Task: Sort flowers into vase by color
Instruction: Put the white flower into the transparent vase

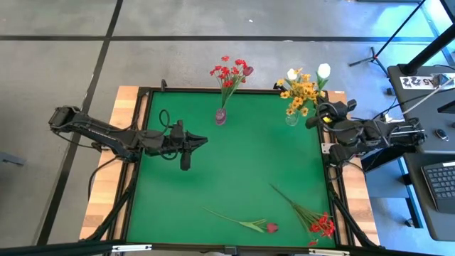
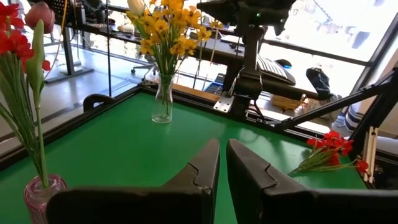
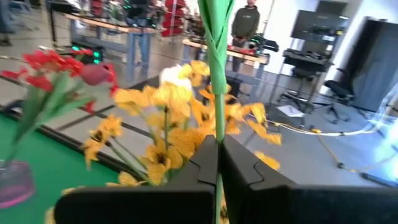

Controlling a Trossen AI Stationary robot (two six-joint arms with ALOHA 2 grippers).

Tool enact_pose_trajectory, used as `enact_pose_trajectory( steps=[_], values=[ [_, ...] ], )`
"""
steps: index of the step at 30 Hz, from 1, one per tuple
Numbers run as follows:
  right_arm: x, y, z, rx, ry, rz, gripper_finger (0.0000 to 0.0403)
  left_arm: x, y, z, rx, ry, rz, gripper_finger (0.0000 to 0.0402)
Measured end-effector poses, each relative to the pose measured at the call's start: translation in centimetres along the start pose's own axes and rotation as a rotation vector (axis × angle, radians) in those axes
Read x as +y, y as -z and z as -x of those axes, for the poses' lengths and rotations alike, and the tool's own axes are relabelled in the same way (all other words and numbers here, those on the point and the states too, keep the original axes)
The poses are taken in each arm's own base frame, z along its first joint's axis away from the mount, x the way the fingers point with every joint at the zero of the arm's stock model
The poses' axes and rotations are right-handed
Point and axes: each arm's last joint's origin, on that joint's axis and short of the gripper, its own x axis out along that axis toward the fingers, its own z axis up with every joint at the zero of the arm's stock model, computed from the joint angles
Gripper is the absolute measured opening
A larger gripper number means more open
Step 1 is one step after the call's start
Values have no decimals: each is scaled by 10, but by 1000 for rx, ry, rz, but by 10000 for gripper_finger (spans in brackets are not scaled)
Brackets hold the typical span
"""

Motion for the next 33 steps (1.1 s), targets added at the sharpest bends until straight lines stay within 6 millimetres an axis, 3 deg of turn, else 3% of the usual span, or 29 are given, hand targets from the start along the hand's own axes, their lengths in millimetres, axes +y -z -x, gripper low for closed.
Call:
enact_pose_trajectory(
  steps=[8, 14, 24, 33],
  values=[
    [6, 18, -12, 14, 89, -17, 4, 0, 0, 0, 0, 0, 0, 27],
    [10, 16, -17, 6, 51, -51, 4, 0, 0, 0, 0, 0, -3, 27],
    [16, -13, -16, -144, -196, -19, 4, 0, 0, 0, 4, -1, -6, 27],
    [4, -52, -5, -353, -430, -224, 4, 0, 2, 0, 16, -4, -11, 27]
  ],
)
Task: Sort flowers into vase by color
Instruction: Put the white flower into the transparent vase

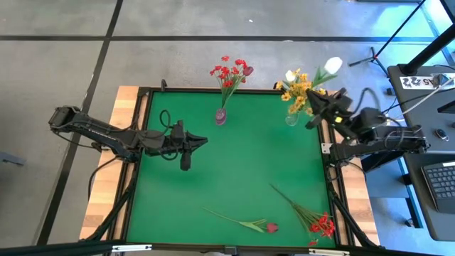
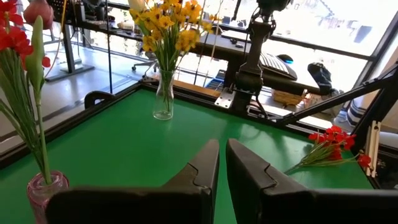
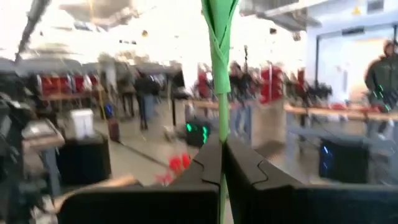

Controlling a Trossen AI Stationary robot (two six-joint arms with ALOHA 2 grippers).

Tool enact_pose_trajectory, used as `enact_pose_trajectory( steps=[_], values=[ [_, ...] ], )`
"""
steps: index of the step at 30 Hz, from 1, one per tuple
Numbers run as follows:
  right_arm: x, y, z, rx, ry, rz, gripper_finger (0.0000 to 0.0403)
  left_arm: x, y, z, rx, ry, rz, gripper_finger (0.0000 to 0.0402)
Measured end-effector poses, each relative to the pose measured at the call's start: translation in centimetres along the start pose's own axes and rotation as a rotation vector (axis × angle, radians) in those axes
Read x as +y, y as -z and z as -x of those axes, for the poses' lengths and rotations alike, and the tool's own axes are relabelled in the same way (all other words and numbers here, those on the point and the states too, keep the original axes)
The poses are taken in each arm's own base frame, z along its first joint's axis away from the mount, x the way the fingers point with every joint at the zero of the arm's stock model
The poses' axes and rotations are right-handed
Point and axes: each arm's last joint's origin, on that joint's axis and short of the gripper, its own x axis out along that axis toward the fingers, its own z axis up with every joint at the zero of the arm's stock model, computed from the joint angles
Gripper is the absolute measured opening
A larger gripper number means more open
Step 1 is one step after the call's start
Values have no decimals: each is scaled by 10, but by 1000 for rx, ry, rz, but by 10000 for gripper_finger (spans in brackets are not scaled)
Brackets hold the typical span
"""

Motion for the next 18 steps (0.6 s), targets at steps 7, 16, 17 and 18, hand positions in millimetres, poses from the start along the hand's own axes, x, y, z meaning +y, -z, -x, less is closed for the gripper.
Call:
enact_pose_trajectory(
  steps=[7, 16, 17, 18],
  values=[
    [-11, -27, 2, -30, 178, 89, 4, 0, 1, 0, 7, -2, -3, 27],
    [-25, -68, 6, -77, 305, 69, 4, 0, 1, 0, 7, -3, -1, 27],
    [-25, -68, 5, -49, 343, 107, 4, 0, 1, 0, 7, -3, -1, 27],
    [-24, -68, 3, -23, 379, 145, 4, 0, 1, 0, 7, -3, -1, 27]
  ],
)
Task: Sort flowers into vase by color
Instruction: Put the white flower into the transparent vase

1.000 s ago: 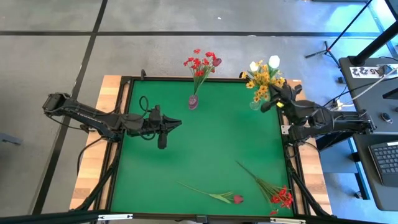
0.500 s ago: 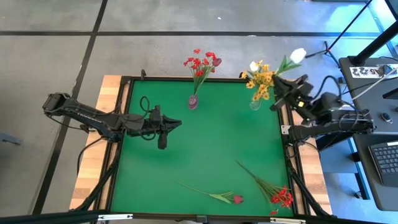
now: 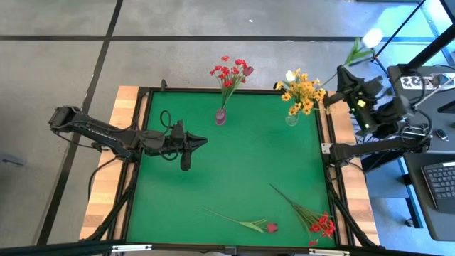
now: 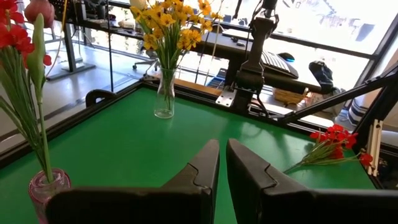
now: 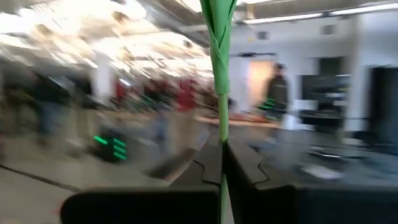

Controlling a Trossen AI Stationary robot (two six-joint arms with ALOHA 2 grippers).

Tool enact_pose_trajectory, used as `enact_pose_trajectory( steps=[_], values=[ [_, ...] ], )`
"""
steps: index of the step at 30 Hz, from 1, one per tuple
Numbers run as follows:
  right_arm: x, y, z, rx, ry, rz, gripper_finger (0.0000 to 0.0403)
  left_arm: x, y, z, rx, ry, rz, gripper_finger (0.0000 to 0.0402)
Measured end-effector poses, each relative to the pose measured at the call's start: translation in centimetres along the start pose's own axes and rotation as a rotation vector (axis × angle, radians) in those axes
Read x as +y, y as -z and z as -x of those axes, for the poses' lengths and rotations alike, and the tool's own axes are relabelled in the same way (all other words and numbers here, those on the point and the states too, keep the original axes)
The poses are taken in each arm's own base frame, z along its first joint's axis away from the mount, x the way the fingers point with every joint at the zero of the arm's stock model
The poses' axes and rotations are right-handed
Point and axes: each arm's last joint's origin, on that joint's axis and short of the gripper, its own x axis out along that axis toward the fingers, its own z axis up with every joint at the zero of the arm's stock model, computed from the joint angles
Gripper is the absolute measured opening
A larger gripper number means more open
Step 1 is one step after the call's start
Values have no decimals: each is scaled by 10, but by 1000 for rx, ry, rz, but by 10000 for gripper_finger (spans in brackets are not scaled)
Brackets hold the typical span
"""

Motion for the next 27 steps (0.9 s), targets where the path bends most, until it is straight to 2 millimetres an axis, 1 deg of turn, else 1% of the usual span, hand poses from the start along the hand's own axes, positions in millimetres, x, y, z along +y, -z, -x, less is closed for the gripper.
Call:
enact_pose_trajectory(
  steps=[4, 7, 11, 14, 17, 20, 24, 27],
  values=[
    [1, 1, -2, 89, 131, 164, 4, 0, 0, 0, 0, 0, 0, 27],
    [6, 6, -6, 167, 217, 273, 4, 0, 0, 0, 0, 0, 0, 27],
    [16, 17, -11, 210, 233, 349, 4, 0, 0, 0, 0, 0, 0, 27],
    [22, 31, -16, 239, 223, 378, 4, 0, 0, 0, 0, 0, 0, 27],
    [25, 47, -20, 276, 191, 357, 4, 0, 0, 0, 0, 0, 0, 27],
    [24, 60, -25, 314, 122, 254, 4, 0, 0, 0, 1, 0, 0, 27],
    [20, 68, -32, 326, 57, 170, 4, 0, 0, 0, 5, 2, -1, 27],
    [19, 70, -34, 324, 2, 119, 4, 0, 1, 0, 6, 2, -2, 27]
  ],
)
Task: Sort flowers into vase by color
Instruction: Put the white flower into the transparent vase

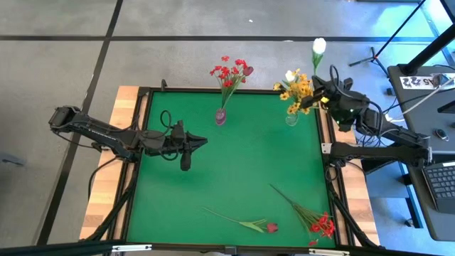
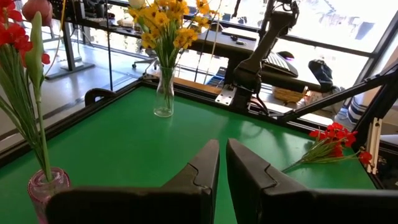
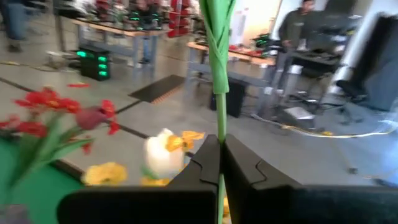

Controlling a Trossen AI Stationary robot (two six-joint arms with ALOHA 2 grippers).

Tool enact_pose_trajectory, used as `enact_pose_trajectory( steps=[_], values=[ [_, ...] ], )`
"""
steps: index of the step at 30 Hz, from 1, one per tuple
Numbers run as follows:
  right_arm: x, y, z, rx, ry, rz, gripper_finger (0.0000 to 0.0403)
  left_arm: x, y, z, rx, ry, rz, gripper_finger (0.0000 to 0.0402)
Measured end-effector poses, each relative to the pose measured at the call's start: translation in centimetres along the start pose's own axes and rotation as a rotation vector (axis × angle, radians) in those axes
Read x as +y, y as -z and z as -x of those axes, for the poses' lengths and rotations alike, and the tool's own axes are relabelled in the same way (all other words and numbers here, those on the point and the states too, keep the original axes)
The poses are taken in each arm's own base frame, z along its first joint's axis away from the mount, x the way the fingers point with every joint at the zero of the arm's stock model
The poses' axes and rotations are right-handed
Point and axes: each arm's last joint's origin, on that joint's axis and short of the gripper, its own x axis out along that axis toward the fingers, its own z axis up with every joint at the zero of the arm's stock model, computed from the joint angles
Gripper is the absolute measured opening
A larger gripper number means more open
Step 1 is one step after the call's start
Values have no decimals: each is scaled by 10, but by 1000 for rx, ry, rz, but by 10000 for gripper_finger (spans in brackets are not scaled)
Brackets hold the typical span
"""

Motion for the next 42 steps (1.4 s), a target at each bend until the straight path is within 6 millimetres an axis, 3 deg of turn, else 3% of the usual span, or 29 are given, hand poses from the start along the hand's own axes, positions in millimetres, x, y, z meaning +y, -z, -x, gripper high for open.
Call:
enact_pose_trajectory(
  steps=[7, 15, 29, 42],
  values=[
    [2, 5, -3, 4, -57, -18, 4, 0, 0, 0, 0, 0, 0, 27],
    [8, 44, -8, 62, -21, 19, 4, 0, 0, 0, 4, -1, -2, 27],
    [4, 87, 1, -141, -116, -65, 4, 1, 4, 0, 37, -10, -3, 27],
    [-8, 74, 12, -224, -114, -57, 4, 1, 4, 0, 38, -11, 2, 27]
  ],
)
